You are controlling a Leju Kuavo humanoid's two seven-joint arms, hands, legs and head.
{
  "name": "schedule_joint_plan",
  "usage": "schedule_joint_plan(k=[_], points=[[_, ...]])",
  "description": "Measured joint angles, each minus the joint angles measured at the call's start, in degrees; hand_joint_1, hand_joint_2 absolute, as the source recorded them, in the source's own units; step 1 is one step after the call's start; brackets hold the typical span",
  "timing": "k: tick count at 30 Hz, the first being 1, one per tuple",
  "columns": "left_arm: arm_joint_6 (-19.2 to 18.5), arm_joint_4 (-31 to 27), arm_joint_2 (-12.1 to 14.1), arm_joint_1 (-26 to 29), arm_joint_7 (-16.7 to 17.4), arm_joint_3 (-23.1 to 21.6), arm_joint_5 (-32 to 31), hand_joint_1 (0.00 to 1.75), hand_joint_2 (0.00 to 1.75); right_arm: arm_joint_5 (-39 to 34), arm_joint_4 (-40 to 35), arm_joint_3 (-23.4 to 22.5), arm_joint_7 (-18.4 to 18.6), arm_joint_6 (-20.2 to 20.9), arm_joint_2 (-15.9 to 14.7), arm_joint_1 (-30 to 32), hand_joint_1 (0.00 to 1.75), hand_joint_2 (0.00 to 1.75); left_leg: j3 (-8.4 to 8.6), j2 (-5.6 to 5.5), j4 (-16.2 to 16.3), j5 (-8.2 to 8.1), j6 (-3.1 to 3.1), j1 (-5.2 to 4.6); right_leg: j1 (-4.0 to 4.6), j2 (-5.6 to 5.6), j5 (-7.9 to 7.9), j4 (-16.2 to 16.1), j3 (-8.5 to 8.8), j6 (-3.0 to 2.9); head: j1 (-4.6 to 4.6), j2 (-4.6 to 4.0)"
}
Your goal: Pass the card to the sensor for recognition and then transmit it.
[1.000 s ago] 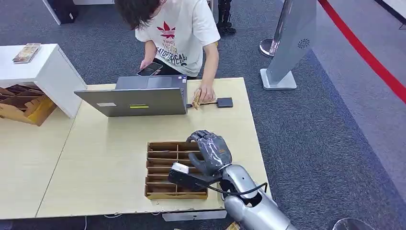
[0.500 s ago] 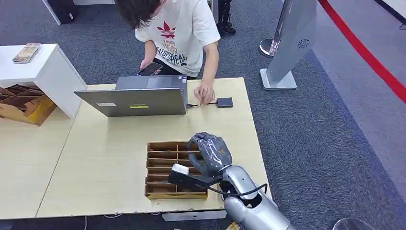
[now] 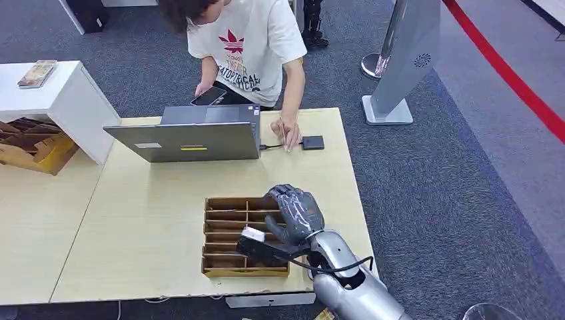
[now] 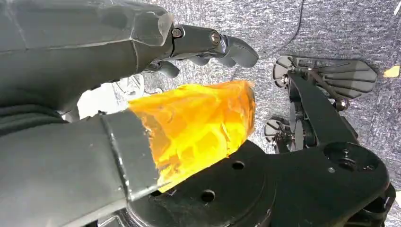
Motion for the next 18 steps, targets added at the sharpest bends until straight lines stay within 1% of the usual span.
schedule_joint_plan(k=[2, 4, 5, 9, 11, 12, 15, 18], points=[[0.0, 0.0, 0.0, 0.0, 0.0, 0.0, 0.0, 0.0, 0.0, 0.0, 0.3, -0.2, 0.0, 0.0, 0.0, 0.0, 0.84, 1.75, 0.0, 0.0, 0.0, 0.0, 0.0, 0.0, 0.0, 0.0, 0.0, 0.0, 0.0, 0.0, 0.0, 0.0], [0.0, 0.0, 0.0, 0.0, 0.0, 0.0, 0.0, 0.0, 0.0, 0.1, 0.8, -0.5, 0.1, 0.0, 0.0, 0.0, 0.91, 1.75, 0.0, 0.0, 0.0, 0.0, 0.0, 0.0, 0.0, 0.0, 0.0, 0.0, 0.0, 0.0, -0.02, 0.0], [0.0, 0.0, 0.0, 0.0, 0.0, 0.0, 0.0, 0.0, 0.0, 0.1, 0.9, -0.5, 0.1, 0.0, 0.0, 0.0, 0.89, 1.75, 0.0, 0.0, 0.0, 0.0, 0.0, 0.0, 0.0, 0.0, 0.0, 0.0, 0.0, 0.0, 0.0, 0.0], [0.0, 0.0, 0.0, 0.0, 0.0, 0.0, 0.0, 0.0, 0.0, 0.3, 1.6, -0.8, 0.2, -0.1, 0.0, -0.2, 0.98, 1.75, 0.0, 0.0, 0.0, 0.0, 0.0, 0.0, 0.0, 0.0, 0.0, 0.0, 0.0, 0.0, -0.02, 0.0], [0.0, 0.0, 0.1, 0.0, 0.0, 0.0, 0.0, 0.0, 0.0, 0.4, 2.0, -0.9, 0.2, -0.1, 0.0, -0.5, 0.99, 1.75, 0.01, 0.0, 0.0, 0.0, 0.0, 0.0, 0.0, 0.0, 0.0, 0.0, 0.01, 0.0, -0.02, 0.0], [0.0, 0.0, 0.1, 0.0, 0.0, 0.0, 0.0, 0.0, 0.0, 0.4, 2.1, -1.0, 0.2, -0.2, 0.0, -0.6, 1.12, 1.75, 0.01, 0.0, 0.0, 0.0, 0.0, 0.0, 0.0, 0.0, 0.0, 0.0, 0.01, 0.0, 0.0, 0.0], [0.0, 0.0, 0.1, 0.0, 0.0, 0.0, 0.0, 0.0, 0.0, 0.4, 2.5, -1.3, 0.5, -0.2, 0.0, -0.8, 1.26, 1.75, 0.01, 0.0, 0.0, 0.0, 0.0, 0.0, 0.0, -0.01, 0.0, 0.0, 0.02, 0.0, 0.0, 0.0], [0.0, 0.0, 0.1, 0.0, 0.1, 0.0, 0.0, 0.0, 0.0, 0.6, 3.0, -1.8, 0.6, -0.2, 0.0, -0.8, 1.33, 1.75, 0.02, 0.0, 0.0, 0.0, 0.0, 0.0, 0.0, -0.01, 0.0, 0.0, 0.03, 0.0, 0.0, 0.0]])
